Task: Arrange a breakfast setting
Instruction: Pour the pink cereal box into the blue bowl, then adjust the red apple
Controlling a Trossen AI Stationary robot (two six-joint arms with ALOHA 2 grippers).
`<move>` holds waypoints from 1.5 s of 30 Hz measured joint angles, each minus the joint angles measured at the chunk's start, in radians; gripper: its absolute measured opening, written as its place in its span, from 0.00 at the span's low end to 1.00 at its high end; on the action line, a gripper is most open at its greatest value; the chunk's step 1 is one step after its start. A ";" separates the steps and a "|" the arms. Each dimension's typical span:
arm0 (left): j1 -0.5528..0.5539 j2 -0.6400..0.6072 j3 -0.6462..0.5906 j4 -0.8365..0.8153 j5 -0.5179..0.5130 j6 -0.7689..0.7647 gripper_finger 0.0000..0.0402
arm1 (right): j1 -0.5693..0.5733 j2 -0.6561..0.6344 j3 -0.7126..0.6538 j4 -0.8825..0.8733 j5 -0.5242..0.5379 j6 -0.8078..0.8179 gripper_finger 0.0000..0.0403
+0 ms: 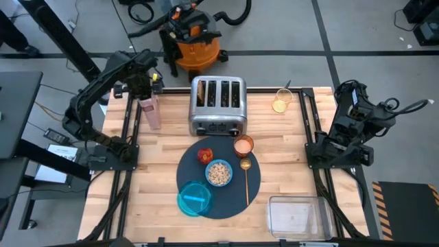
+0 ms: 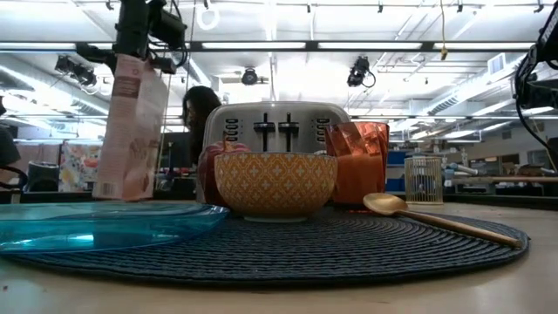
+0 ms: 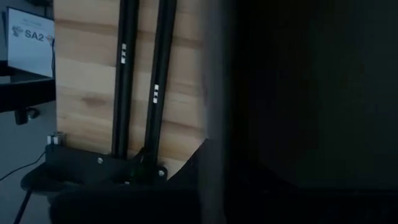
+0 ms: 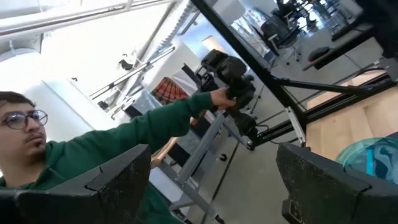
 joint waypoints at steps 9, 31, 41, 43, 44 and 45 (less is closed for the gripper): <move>0.002 -0.085 0.000 0.000 -0.002 -0.012 0.27 | 0.000 0.000 0.000 0.000 0.001 -0.001 0.87; 0.002 -0.306 0.061 0.069 0.058 -0.018 0.47 | 0.000 0.000 0.000 -0.001 0.000 -0.005 0.87; -0.221 -0.363 0.267 0.242 0.080 0.019 0.47 | 0.000 0.000 0.000 -0.002 0.001 -0.044 0.87; -0.379 -0.365 0.240 0.345 0.054 0.003 0.47 | 0.000 0.000 0.000 -0.003 0.019 -0.062 0.87; -0.463 -0.364 0.215 0.408 0.020 0.001 0.46 | 0.000 0.000 0.000 -0.002 0.026 -0.069 0.87; -0.548 -0.359 0.184 0.479 -0.023 0.006 0.46 | 0.000 0.000 0.000 -0.002 0.030 -0.076 0.87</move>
